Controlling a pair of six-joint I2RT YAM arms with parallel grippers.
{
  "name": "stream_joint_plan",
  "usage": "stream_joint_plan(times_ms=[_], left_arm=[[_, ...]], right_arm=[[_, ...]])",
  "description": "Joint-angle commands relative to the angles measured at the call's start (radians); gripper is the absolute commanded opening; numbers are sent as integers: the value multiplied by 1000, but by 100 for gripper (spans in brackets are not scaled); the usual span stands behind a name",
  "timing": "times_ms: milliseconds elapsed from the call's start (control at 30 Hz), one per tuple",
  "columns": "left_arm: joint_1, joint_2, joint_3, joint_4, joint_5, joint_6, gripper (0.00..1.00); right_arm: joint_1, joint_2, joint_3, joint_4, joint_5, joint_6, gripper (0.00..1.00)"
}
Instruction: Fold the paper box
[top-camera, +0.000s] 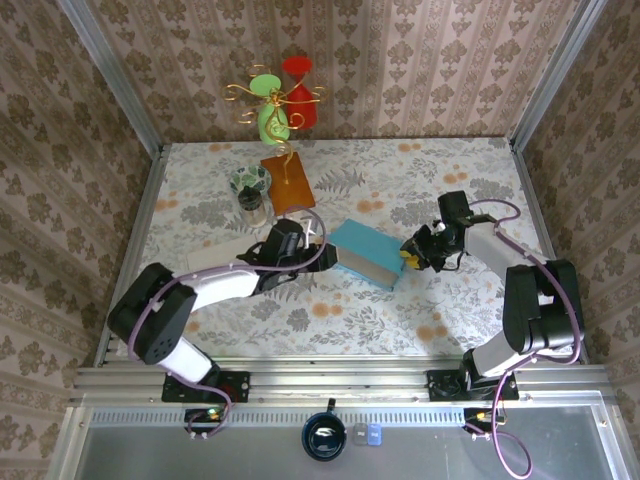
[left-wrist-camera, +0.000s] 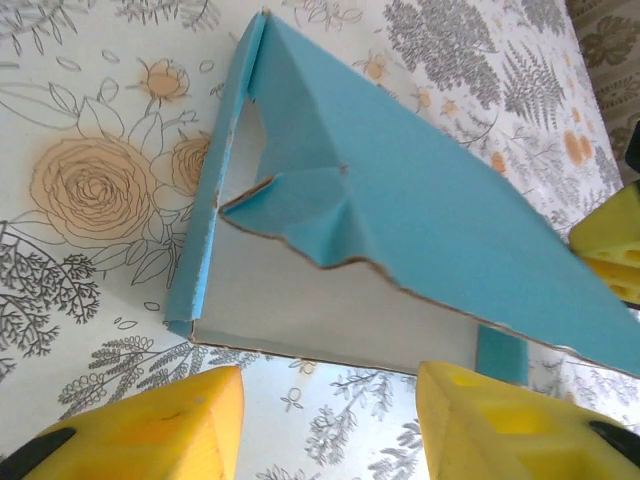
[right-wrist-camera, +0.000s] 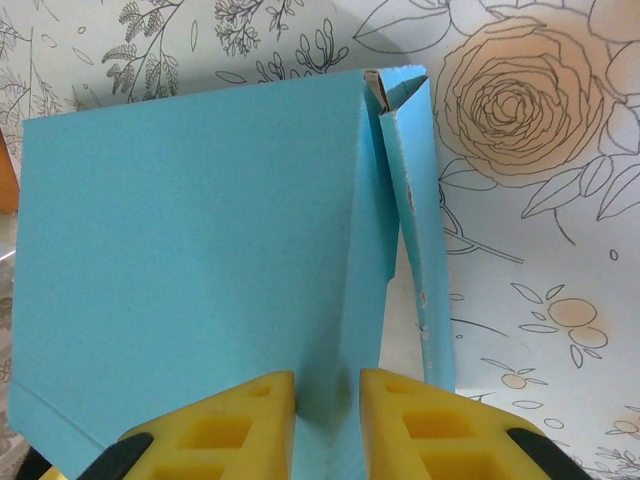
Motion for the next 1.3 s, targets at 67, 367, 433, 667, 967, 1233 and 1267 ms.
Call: stream_joint_plan(times_ms=[67, 367, 433, 667, 967, 1233, 1267], left_arm=[[32, -123, 137, -361, -36, 13, 50], [153, 97, 616, -803, 66, 222, 50], [149, 205, 750, -907, 89, 301, 50], [124, 470, 1001, -1059, 113, 421, 50], [67, 559, 971, -1045, 88, 441, 50], [63, 546, 873, -1006, 77, 442, 50], [61, 546, 866, -1000, 79, 441, 50]], right_arm=[[4, -24, 18, -69, 63, -62, 27], [4, -31, 30, -102, 90, -112, 33], [4, -36, 30, -105, 91, -121, 35], [4, -66, 24, -121, 104, -143, 47], [4, -85, 3, -134, 105, -158, 51], [4, -85, -21, -135, 109, -184, 55], [3, -85, -22, -141, 112, -191, 56]])
